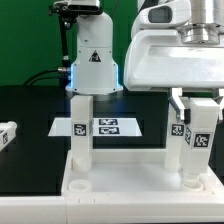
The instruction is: Assemble desk
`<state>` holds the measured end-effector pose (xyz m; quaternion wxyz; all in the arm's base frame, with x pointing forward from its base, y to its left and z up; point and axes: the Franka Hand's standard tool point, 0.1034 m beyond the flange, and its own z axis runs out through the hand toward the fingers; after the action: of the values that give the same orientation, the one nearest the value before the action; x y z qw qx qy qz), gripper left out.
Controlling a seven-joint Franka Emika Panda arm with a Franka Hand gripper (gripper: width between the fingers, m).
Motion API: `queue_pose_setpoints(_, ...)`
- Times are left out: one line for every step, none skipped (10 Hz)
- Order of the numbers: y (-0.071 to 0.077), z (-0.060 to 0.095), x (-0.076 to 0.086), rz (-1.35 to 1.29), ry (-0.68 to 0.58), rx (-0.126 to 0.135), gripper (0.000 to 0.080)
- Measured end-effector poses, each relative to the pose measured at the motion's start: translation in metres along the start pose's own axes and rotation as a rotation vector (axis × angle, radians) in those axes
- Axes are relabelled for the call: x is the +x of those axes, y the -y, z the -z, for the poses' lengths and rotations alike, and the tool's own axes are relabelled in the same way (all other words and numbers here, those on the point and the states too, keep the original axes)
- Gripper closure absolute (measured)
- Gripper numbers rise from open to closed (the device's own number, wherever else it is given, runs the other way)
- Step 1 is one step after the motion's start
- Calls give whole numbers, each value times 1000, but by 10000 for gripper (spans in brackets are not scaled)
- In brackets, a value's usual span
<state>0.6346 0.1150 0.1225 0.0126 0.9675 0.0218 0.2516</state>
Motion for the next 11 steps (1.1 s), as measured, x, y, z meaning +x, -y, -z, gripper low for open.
queue_pose_setpoints(1, 0, 0, 1, -4, 1, 512)
queue_pose_setpoints(3, -2, -1, 4, -10, 1, 512)
queue_pose_setpoints(3, -5, -4, 7, -5, 0, 512)
queue_pose_setpoints(3, -7, -6, 8, -4, -2, 512)
queue_pose_setpoints(3, -9, -8, 11, -5, -3, 512)
queue_pose_setpoints(2, -11, -10, 15, -2, -5, 512)
queue_pose_setpoints(0, -12, -10, 18, -2, -7, 512)
queue_pose_setpoints(0, -12, -10, 18, -2, -7, 512)
queue_pose_setpoints(0, -12, -10, 18, -2, -7, 512)
queue_pose_setpoints(0, -12, -10, 18, -2, -7, 410)
queue_pose_setpoints(0, -12, -12, 18, 13, -7, 269)
